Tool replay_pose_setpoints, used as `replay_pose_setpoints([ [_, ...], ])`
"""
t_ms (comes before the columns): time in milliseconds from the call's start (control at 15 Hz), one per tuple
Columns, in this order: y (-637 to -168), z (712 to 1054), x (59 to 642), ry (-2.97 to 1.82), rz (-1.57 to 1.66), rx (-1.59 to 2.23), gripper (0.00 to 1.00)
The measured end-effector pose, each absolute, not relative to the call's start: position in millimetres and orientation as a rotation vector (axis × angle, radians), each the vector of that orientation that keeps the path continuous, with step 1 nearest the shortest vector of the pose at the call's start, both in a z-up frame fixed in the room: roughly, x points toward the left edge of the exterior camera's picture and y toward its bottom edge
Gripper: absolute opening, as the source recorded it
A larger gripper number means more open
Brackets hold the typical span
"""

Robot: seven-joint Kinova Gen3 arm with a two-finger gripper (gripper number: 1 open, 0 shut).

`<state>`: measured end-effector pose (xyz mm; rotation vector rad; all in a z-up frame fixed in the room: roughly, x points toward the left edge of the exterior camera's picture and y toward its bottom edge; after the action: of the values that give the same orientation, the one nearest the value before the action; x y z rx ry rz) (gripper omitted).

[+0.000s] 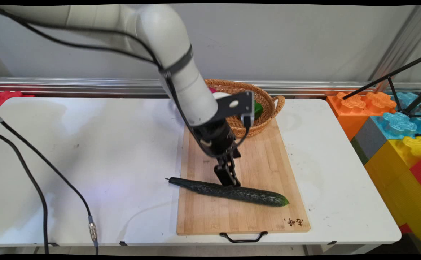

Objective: Pick up the cucumber from the cutting board

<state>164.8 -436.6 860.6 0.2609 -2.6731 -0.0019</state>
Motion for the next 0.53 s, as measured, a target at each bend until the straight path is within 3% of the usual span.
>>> replay_pose_setpoints([
  [533, -422, 801, 149, -2.652, 0.029, 0.220, 1.00],
])
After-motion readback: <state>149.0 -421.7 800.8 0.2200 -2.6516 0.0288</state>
